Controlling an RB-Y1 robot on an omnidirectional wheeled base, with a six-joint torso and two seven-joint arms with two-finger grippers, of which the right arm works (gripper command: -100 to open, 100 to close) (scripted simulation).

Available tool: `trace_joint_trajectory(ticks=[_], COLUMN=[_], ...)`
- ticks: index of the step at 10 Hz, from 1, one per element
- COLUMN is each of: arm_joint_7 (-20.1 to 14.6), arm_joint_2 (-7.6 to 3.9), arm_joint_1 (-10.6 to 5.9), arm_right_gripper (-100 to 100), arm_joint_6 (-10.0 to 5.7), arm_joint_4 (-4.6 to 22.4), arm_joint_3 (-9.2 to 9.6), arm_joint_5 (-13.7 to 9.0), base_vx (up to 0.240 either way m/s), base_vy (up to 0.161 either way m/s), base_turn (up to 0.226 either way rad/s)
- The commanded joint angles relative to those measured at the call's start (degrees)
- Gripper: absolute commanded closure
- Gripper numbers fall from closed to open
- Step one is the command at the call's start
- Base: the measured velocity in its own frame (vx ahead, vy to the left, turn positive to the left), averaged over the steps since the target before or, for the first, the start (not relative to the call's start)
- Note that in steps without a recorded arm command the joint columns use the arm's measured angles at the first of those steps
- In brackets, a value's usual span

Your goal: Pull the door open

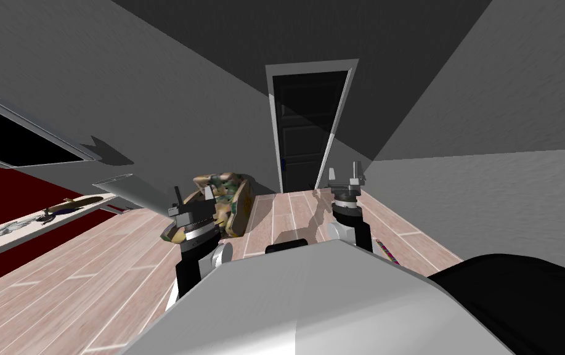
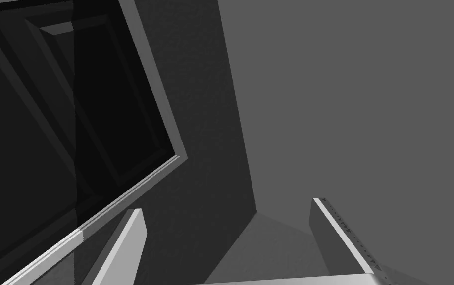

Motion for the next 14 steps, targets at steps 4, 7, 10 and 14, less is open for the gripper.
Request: trace_joint_trajectory(ticks=[4, 7, 10, 14], arm_joint_7=[-4.5, -7.9, -11.1, -14.5], arm_joint_2=[-1.75, -2.85, -3.8, -4.79], arm_joint_1=[-1.88, -3.3, -4.63, -6.08], arm_right_gripper=[-100, -100, -100, -100], arm_joint_6=[-0.93, -1.64, -2.3, -3.01], arm_joint_4=[5.0, 8.8, 12.3, 16.2], arm_joint_3=[1.29, 2.26, 3.18, 4.17], arm_joint_5=[-1.0, -1.8, -2.5, -3.3], base_vx=[0.109, 0.116, 0.11, 0.092], base_vy=[0.026, 0.025, 0.034, 0.025], base_turn=[-0.021, -0.021, -0.022, -0.017])
